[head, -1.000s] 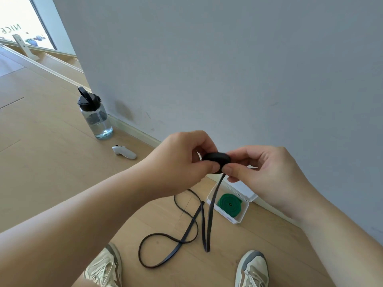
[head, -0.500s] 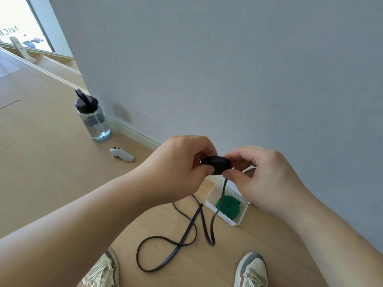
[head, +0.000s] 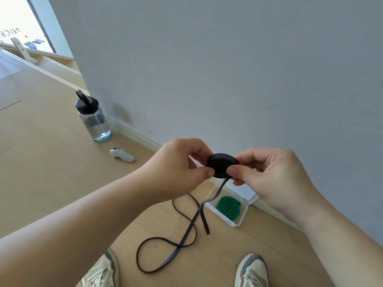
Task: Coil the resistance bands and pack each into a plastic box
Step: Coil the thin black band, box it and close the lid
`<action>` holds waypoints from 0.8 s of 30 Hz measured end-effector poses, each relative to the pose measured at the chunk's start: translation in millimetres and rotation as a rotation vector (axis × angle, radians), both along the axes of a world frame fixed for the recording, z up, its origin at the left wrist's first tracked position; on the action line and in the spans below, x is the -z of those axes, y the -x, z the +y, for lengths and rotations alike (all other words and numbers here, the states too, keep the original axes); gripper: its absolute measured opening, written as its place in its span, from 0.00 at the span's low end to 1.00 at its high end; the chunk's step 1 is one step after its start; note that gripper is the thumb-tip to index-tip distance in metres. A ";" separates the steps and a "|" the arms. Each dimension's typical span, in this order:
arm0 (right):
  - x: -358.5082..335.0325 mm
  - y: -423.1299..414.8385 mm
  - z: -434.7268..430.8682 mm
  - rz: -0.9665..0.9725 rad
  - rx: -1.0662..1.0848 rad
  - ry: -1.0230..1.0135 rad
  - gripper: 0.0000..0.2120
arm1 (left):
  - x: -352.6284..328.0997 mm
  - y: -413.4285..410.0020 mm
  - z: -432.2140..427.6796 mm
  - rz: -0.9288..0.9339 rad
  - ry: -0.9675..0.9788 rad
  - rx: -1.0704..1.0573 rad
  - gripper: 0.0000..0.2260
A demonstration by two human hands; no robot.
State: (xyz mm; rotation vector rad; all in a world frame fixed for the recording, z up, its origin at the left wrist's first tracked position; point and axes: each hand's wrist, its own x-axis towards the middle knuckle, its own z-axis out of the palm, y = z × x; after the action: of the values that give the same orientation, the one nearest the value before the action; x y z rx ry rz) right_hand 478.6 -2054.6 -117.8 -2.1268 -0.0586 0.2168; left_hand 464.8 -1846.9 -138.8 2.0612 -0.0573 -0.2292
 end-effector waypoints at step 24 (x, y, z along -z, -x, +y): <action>4.2 1.3 2.4 -0.205 -0.152 0.199 0.07 | 0.6 -1.3 -5.2 -0.301 -0.198 0.079 0.07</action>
State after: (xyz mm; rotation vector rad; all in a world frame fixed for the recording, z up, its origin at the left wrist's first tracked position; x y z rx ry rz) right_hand 477.3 -2052.2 -122.1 -2.3386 -0.3320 0.0963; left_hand 466.1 -1852.2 -139.4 2.2792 -0.3118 0.0305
